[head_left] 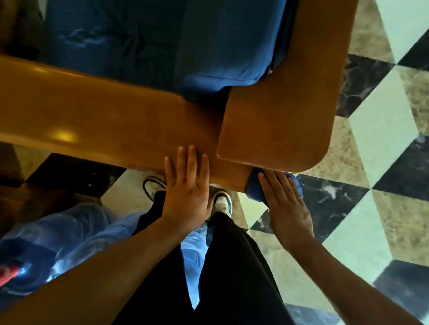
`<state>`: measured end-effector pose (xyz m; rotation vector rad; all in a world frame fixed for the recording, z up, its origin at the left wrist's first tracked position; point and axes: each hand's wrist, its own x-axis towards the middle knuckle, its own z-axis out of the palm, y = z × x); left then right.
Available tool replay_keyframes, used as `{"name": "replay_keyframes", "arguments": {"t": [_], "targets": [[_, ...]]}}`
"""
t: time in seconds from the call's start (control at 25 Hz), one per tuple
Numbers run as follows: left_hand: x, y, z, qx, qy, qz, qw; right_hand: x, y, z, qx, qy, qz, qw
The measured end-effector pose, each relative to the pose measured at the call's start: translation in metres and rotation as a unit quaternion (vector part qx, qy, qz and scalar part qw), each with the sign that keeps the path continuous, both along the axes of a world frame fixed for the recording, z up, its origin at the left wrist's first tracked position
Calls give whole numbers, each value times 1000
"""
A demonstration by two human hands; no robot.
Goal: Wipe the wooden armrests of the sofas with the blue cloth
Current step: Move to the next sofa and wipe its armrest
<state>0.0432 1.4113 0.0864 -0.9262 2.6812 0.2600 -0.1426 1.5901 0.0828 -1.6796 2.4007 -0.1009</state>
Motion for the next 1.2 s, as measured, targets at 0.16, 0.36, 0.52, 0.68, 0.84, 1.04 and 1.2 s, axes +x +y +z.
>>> {"name": "replay_keyframes", "arguments": {"t": [0.16, 0.36, 0.52, 0.68, 0.84, 1.04, 1.2], "targets": [[12, -8, -8, -12, 43, -10, 999, 19, -21, 6, 19, 6, 3, 1000], [37, -28, -6, 26, 132, 22, 991, 53, -107, -1, 38, 86, 213, 972], [75, -72, -3, 31, 197, 167, 966, 97, -172, -6, 10, 92, 245, 965], [139, -148, -8, -27, 173, 284, 943, 146, -249, -1, 6, 75, 280, 957], [195, -215, -11, -53, 146, 347, 925, 208, -323, 2, 27, 51, 300, 952], [266, -306, -9, -56, 161, 418, 892, 305, -436, -2, -2, 29, 339, 940], [307, -371, -2, -42, 234, 470, 850, 364, -516, -5, -40, 18, 345, 938]]}}
